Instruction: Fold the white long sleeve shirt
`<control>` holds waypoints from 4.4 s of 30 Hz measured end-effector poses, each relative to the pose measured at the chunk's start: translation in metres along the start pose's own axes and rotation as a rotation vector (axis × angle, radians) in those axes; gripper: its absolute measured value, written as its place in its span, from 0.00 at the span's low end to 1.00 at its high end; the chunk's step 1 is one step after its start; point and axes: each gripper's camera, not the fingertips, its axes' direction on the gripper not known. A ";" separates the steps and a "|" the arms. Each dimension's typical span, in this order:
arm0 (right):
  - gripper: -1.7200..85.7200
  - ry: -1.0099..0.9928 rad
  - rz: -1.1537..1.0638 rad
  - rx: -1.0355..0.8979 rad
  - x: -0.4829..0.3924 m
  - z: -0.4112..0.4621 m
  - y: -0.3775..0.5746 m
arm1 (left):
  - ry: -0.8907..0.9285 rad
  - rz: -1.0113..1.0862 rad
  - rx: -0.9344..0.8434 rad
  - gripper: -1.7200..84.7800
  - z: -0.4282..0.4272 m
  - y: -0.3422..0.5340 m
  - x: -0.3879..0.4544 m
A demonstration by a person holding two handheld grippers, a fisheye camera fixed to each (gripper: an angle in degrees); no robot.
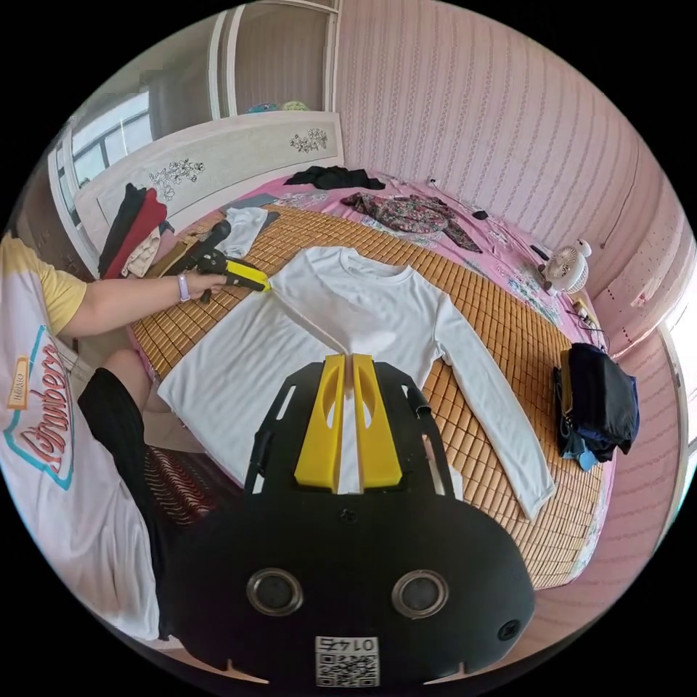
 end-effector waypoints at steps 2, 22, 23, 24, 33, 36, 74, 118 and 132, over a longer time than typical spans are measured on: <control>0.02 -0.004 -0.011 -0.092 -0.013 0.010 0.014 | 0.024 -0.014 0.035 0.08 -0.004 -0.001 -0.006; 0.07 -0.268 0.018 -0.156 0.018 0.070 -0.052 | 0.140 -0.130 0.002 0.07 0.031 -0.017 -0.054; 0.07 -0.283 -0.029 -0.091 0.016 0.077 -0.086 | 0.135 -0.131 0.004 0.07 0.031 -0.017 -0.054; 0.08 -0.344 -0.101 -0.127 0.010 0.090 -0.121 | 0.126 -0.129 0.010 0.07 0.032 -0.018 -0.055; 0.10 -0.162 -0.293 -0.095 -0.042 0.181 -0.262 | 0.204 -0.199 0.048 0.07 0.045 -0.015 -0.080; 0.12 -0.150 -0.262 -0.156 -0.049 0.231 -0.284 | 0.244 -0.233 0.055 0.06 0.050 -0.013 -0.090; 0.02 -0.342 0.374 -0.110 0.148 0.071 0.108 | 0.407 0.100 -0.151 0.05 0.114 -0.036 0.170; 0.09 0.423 1.191 0.024 0.394 0.041 0.269 | 0.275 -0.028 -0.049 0.05 0.109 0.052 0.178; 0.02 0.027 0.838 0.510 0.349 -0.028 0.217 | 0.403 -0.159 0.017 0.01 0.074 0.063 0.150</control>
